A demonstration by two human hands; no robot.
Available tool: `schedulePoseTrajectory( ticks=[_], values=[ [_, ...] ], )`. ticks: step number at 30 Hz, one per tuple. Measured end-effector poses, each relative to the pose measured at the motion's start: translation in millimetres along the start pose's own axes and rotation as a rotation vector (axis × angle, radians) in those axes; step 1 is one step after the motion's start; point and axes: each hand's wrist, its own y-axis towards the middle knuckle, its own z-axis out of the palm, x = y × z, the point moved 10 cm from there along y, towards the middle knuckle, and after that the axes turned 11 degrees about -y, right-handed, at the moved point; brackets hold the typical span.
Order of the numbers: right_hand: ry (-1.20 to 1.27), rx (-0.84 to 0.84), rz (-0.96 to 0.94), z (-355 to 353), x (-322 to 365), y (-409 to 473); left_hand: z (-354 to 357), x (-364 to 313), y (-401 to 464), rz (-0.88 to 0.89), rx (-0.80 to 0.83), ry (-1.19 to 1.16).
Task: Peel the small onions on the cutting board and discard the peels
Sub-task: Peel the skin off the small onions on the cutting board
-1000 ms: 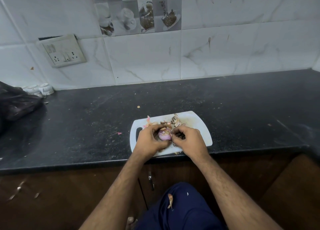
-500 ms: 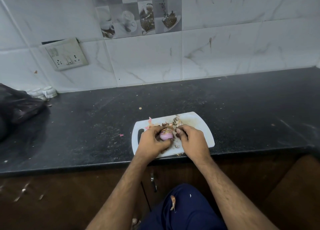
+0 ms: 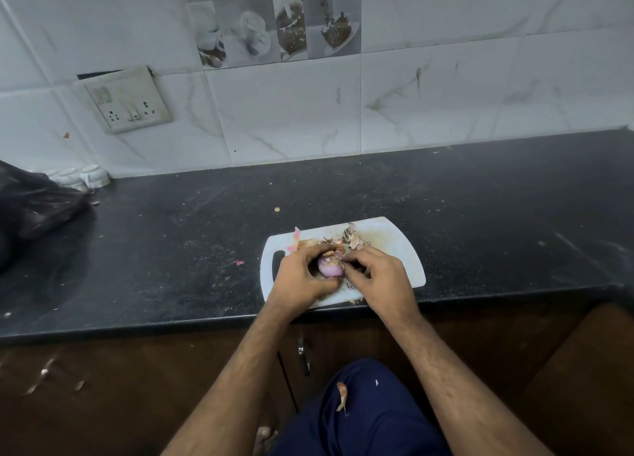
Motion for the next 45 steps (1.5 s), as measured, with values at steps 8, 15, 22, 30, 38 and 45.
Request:
schedulePoseTrajectory(
  ticks=[8, 15, 22, 30, 38, 45],
  values=[
    [-0.141, 0.022, 0.117, 2, -6, 4, 2, 0, 0, -0.013, 0.015, -0.018],
    [-0.136, -0.038, 0.204, -4, -18, 7, -1, 6, 0, -0.051, -0.017, -0.034],
    [-0.002, 0.126, 0.162, 6, -16, 9, -2, 2, 0, -0.035, -0.056, 0.032],
    [0.021, 0.109, 0.166, 4, -16, 8, -1, 3, 1, -0.031, -0.054, 0.032],
    [0.035, 0.092, 0.235, 4, -21, 7, 0, 0, 0, -0.027, -0.051, 0.041],
    [-0.057, 0.081, 0.241, 6, -20, 5, 0, -1, -1, -0.028, -0.042, 0.008]
  ],
)
